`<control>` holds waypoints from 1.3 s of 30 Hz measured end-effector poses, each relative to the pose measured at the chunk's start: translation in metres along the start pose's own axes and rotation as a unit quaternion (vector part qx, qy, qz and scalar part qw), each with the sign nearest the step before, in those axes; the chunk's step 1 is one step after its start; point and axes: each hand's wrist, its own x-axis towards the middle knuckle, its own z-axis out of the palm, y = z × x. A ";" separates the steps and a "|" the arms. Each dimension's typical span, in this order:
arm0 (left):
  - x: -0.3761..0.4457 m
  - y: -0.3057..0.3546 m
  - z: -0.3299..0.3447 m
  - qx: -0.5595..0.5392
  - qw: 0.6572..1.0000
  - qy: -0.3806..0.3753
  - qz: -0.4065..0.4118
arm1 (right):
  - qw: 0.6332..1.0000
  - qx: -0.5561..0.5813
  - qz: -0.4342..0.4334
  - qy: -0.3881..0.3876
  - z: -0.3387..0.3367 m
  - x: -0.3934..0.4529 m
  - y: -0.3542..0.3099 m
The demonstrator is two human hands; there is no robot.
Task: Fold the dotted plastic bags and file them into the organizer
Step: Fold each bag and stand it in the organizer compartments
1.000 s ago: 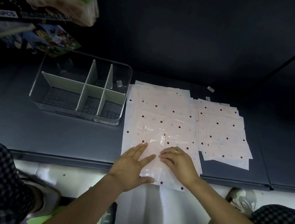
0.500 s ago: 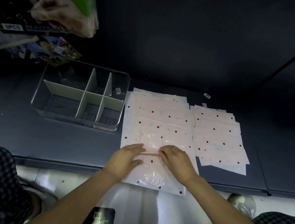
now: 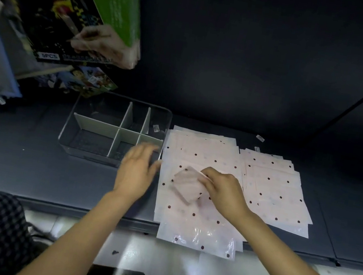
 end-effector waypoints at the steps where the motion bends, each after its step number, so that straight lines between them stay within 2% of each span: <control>1: 0.000 -0.019 -0.005 0.037 0.998 -0.017 -0.050 | 0.998 0.059 0.037 0.003 -0.002 0.000 -0.002; 3: -0.004 -0.052 -0.012 0.115 0.981 -0.093 -0.122 | 0.982 0.160 0.098 0.001 -0.006 0.002 -0.006; 5: -0.011 -0.069 -0.014 0.162 0.968 -0.148 -0.119 | 0.970 0.208 0.124 0.006 -0.010 0.005 -0.011; 11: -0.025 -0.061 -0.019 0.173 0.974 -0.124 -0.080 | 0.934 0.323 0.155 0.009 -0.015 0.034 -0.048; 15: -0.032 -0.053 -0.025 0.068 0.989 -0.112 -0.074 | 0.921 0.357 0.158 -0.006 -0.001 0.075 -0.091; 17: -0.035 -0.055 -0.029 0.022 0.994 -0.074 -0.072 | 0.928 0.344 0.140 -0.019 0.012 0.095 -0.115; 20: -0.038 -0.064 -0.037 0.005 0.993 0.061 -0.102 | 0.947 0.305 0.100 -0.026 0.034 0.124 -0.146; 22: -0.036 -0.073 -0.043 0.028 0.974 0.159 -0.159 | 0.975 0.214 0.060 0.001 0.048 0.138 -0.163; 24: -0.033 -0.083 -0.049 0.037 0.951 0.207 -0.227 | 0.990 0.138 0.021 0.014 0.060 0.147 -0.177; 27: -0.029 -0.097 -0.050 0.001 0.934 0.206 -0.291 | 0.999 0.030 -0.041 0.006 0.080 0.154 -0.196; 31: -0.030 -0.105 -0.040 -0.027 0.942 0.152 -0.296 | 0.993 -0.089 -0.077 -0.005 0.110 0.161 -0.216; 39: -0.032 -0.110 -0.034 -0.001 0.943 0.150 -0.297 | 0.993 -0.113 -0.021 -0.036 0.130 0.186 -0.229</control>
